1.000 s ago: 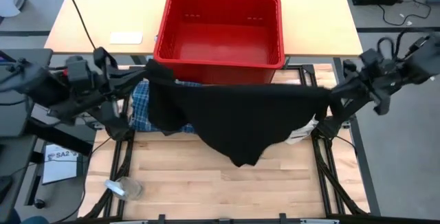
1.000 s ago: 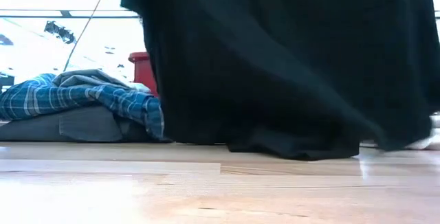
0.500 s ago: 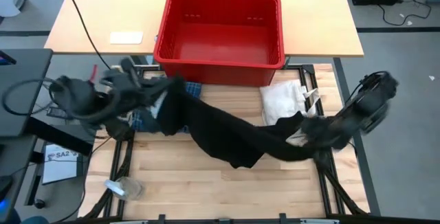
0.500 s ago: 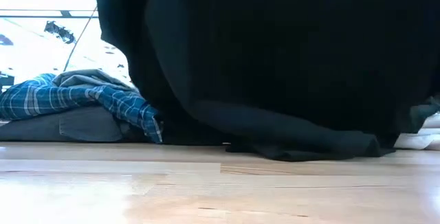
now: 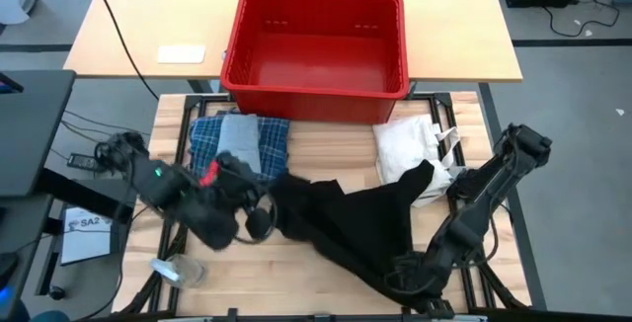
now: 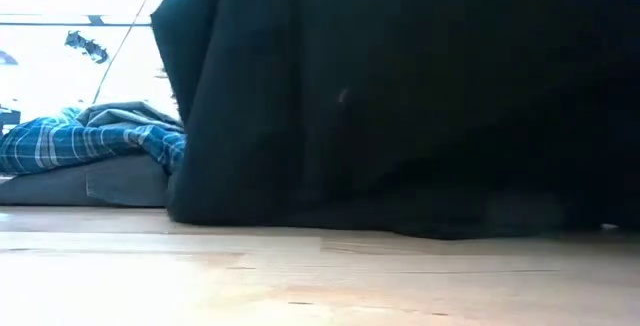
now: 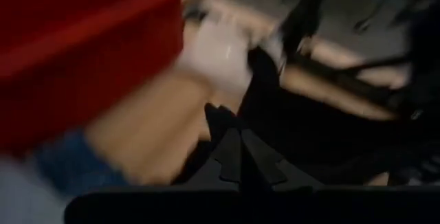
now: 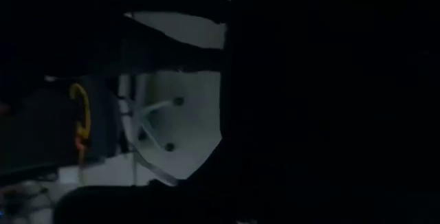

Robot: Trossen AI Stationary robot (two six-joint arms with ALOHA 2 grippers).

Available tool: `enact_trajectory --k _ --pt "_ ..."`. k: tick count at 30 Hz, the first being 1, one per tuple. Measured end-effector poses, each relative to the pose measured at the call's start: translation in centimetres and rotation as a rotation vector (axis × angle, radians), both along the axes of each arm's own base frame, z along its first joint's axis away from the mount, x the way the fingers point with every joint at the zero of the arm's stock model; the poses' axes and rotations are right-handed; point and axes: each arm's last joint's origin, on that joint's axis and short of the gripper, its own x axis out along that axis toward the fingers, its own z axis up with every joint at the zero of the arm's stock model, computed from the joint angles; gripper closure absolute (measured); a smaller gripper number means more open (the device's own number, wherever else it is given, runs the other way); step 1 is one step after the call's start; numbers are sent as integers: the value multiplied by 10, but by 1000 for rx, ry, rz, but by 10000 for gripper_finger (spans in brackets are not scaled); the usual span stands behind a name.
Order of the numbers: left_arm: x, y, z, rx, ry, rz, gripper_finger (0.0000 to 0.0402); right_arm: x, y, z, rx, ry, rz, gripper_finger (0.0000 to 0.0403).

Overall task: Fold Laundry from Bin
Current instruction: Fold the black shirt

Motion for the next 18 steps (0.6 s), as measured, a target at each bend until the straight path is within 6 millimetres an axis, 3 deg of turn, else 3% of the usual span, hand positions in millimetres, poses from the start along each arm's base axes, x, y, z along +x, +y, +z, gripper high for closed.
enact_trajectory --k 6,12,18 --pt "-5 -33 -44 -202 197 132 401 1 -10 -6 -103 -4 5 304" --pt "-14 -69 -91 -318 315 193 401 15 -30 2 -124 -116 11 228" --pt "-35 -97 -127 -448 295 292 386 41 -67 8 -178 -175 -172 199"
